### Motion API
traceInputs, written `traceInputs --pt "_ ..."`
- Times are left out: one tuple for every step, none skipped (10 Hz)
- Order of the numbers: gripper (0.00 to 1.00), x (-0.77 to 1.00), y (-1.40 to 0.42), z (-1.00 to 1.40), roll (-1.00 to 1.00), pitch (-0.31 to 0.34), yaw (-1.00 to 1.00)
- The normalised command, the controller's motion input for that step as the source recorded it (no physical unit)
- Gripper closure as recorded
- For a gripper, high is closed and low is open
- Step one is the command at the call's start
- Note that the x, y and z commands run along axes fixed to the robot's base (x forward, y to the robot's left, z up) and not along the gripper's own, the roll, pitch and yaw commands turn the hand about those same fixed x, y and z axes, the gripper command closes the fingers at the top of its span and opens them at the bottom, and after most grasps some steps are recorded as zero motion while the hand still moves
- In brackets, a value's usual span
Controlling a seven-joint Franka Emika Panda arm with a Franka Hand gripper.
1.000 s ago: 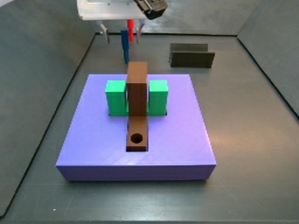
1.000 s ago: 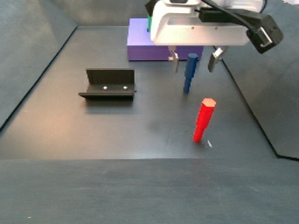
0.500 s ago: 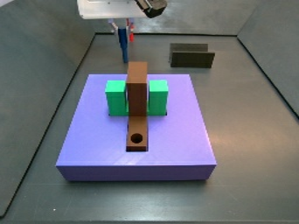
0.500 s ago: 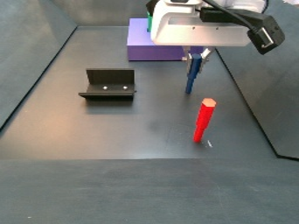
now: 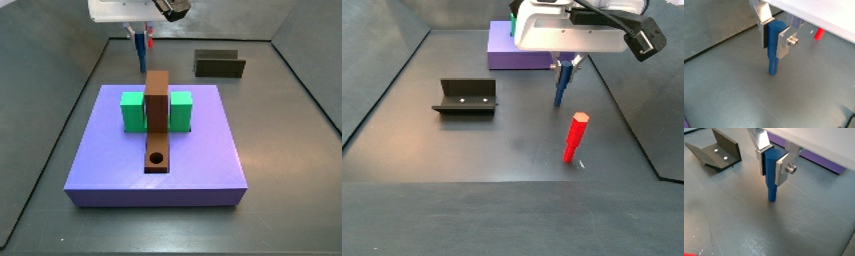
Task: Pick up the blue object. Move up. Move to above the board. Insert the blue object.
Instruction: Pick up the blue object, then move up, then move to above the board.
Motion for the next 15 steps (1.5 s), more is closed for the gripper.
traceInputs --pt "1.00 0.00 0.00 0.00 0.00 0.000 0.00" --pt "1.00 0.00 0.00 0.00 0.00 0.000 0.00" --pt "1.00 0.00 0.00 0.00 0.00 0.000 0.00" --pt "1.00 0.00 0.00 0.00 0.00 0.000 0.00" --pt "1.00 0.00 0.00 0.00 0.00 0.000 0.00" --pt "1.00 0.00 0.00 0.00 0.00 0.000 0.00" --pt "1.00 0.00 0.00 0.00 0.00 0.000 0.00" --pt "1.00 0.00 0.00 0.83 0.00 0.000 0.00" --pt "1.00 -0.03 -0.05 0.81 -0.01 0.019 -0.02" --pt "1.00 -0.08 -0.05 0.58 -0.01 0.054 -0.01" --pt "1.00 -0.05 -0.03 0.28 -0.02 0.025 0.00" --pt "1.00 0.00 0.00 1.40 0.00 0.000 0.00" --pt "1.00 -0.02 0.00 1.40 -0.01 0.036 0.00" --pt "1.00 -0.04 0.00 1.40 -0.02 0.029 0.00" --pt "1.00 0.01 0.00 1.40 -0.03 0.016 0.00"
